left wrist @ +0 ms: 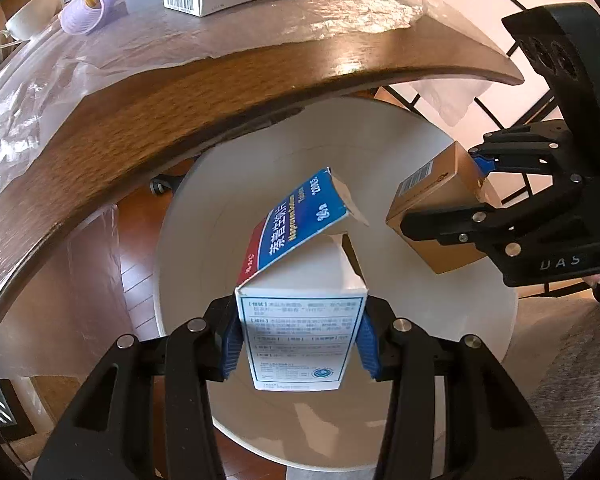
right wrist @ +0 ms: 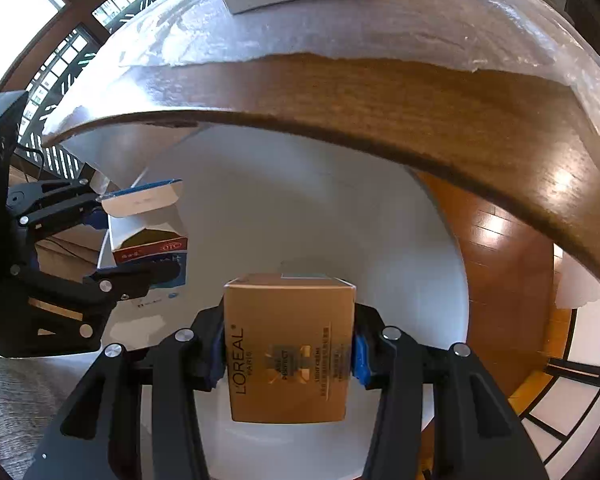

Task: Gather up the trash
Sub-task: 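Open the left tool over the bin while the right tool releases the L'Oreal box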

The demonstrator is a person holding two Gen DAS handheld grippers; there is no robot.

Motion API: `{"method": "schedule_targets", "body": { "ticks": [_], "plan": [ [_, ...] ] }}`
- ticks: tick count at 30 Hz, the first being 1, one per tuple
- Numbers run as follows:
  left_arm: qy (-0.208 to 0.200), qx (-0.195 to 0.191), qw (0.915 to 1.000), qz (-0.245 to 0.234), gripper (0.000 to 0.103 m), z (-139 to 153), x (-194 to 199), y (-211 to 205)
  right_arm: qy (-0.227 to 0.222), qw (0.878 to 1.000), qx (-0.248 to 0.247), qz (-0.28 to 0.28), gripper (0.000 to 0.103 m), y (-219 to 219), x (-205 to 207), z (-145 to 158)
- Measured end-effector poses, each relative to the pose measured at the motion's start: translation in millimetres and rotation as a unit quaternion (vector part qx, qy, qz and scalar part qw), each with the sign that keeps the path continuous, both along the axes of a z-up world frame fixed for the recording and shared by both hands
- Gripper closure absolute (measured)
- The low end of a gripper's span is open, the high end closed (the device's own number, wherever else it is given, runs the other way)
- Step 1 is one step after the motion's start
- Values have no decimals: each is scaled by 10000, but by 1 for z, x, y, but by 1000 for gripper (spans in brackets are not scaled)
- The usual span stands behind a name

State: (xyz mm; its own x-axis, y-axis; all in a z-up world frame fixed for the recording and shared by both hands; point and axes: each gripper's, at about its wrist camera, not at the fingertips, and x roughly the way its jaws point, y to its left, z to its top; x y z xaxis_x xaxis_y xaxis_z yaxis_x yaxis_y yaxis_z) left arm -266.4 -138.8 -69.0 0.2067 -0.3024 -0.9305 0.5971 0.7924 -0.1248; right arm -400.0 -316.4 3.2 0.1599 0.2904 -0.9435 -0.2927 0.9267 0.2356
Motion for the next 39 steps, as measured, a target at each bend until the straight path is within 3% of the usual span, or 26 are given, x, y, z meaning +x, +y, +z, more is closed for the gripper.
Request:
{"method": "schedule_targets", "body": {
  "ticks": [36,37,38,39],
  "plan": [
    [28,310,9995,-101,55,-23,5,-22,125,9993,-332,69,56,9,-2,-26],
    [13,267,9996,-116,55,-22,5,-20,106,9994,-316,78,55,8,-2,-25],
    [-3,263,9996,-123,46,-21,6,-18,67,9994,-324,68,54,8,-2,-23],
    [-50,319,9994,-95,40,-20,7,-17,18,9993,-362,46,44,8,-4,-20]
  ]
}}
